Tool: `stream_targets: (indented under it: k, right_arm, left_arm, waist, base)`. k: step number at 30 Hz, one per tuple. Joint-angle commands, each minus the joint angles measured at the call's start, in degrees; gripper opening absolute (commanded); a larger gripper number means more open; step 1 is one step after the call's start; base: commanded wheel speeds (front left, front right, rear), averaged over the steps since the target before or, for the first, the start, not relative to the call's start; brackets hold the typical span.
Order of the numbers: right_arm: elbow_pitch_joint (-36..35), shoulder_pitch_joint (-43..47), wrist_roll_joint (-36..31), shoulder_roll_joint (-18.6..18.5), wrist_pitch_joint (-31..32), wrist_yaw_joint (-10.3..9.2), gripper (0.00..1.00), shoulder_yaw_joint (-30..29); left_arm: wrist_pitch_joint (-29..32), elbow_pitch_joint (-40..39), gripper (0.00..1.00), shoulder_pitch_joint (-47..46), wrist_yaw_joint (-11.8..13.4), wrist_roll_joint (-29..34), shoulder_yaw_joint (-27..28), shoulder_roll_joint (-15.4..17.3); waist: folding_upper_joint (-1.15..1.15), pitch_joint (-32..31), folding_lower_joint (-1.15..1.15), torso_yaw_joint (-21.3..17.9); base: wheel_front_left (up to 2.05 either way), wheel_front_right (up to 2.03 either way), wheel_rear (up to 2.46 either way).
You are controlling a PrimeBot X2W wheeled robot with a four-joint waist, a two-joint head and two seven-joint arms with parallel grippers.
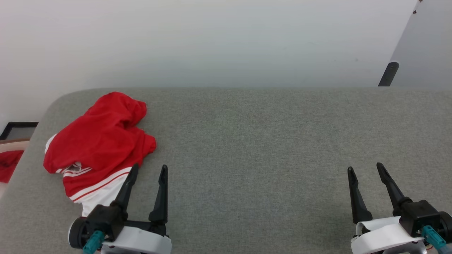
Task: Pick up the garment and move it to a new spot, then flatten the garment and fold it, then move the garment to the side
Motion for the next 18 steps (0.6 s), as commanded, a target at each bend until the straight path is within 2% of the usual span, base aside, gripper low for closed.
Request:
stream_targets:
  k: [1, 9, 18]
  right_arm:
    - [-0.3, 0.6, -1.2, 0.1, -0.4, 0.02, 1.0, 0.1]
    - [-0.3, 1.2, -2.9, 0.2, -0.7, 0.02, 1.0, 0.0]
    - [0.5, 1.2, -2.9, 0.2, -0.6, 0.02, 1.0, 1.5]
  left_arm:
    - [-0.4, -0.3, 1.0, 0.3, 0.0, 1.2, 0.2, 0.2]
    - [-0.5, 0.3, 1.0, -0.1, 0.0, 1.7, 1.1, 0.0]
    - [-0.5, 1.2, 1.0, 0.1, 0.1, 2.2, 4.4, -0.2]
  waist:
    - [0.0, -0.1, 0.0, 0.1]
    - [0.0, -0.7, 0.0, 1.8]
    - [0.0, -2.1, 0.0, 6.9]
  base:
    - [0.0, 0.0, 0.0]
    - [0.0, 0.0, 0.0]
    - [0.0, 0.0, 0.0]
